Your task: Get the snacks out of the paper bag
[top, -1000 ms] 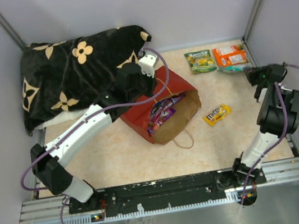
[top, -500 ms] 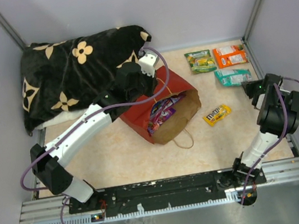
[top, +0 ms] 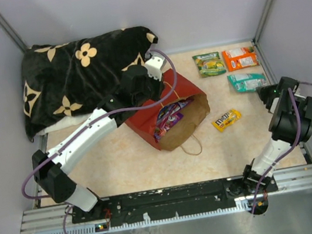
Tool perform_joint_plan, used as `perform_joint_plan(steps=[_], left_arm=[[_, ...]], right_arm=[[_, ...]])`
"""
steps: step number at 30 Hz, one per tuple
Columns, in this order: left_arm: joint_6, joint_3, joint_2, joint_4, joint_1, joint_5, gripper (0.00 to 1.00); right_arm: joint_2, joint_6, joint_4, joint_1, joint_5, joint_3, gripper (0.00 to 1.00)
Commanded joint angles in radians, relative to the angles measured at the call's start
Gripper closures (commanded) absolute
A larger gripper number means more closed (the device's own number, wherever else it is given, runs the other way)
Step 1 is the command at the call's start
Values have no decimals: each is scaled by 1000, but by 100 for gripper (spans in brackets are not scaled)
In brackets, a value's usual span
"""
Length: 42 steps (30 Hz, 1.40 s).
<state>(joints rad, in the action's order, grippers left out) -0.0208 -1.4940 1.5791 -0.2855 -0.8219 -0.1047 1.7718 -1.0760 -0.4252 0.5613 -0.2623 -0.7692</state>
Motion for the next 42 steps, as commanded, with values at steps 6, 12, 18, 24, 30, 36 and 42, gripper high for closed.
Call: perform_joint_plan(steps=[6, 12, 18, 24, 30, 36, 42], left_arm=[[17, -36, 8, 5, 6, -4, 100], [18, -37, 14, 3, 6, -8, 100], [18, -40, 19, 1, 6, -11, 100], [10, -41, 17, 1, 7, -7, 97], [7, -40, 15, 3, 6, -20, 100], [7, -37, 9, 5, 6, -19, 100], [4, -34, 5, 9, 6, -20, 100]], right_arm=[[-26, 36, 24, -19, 27, -59, 57], [-98, 92, 302, -88, 117, -179, 1], [-257, 72, 483, -147, 212, -195, 1], [-478, 96, 472, -288, 170, -50, 1], [-805, 82, 374, -636, 219, 209, 1], [-1030, 10, 229, -1036, 330, 438, 1], [-942, -42, 28, -1387, 619, 563, 2]])
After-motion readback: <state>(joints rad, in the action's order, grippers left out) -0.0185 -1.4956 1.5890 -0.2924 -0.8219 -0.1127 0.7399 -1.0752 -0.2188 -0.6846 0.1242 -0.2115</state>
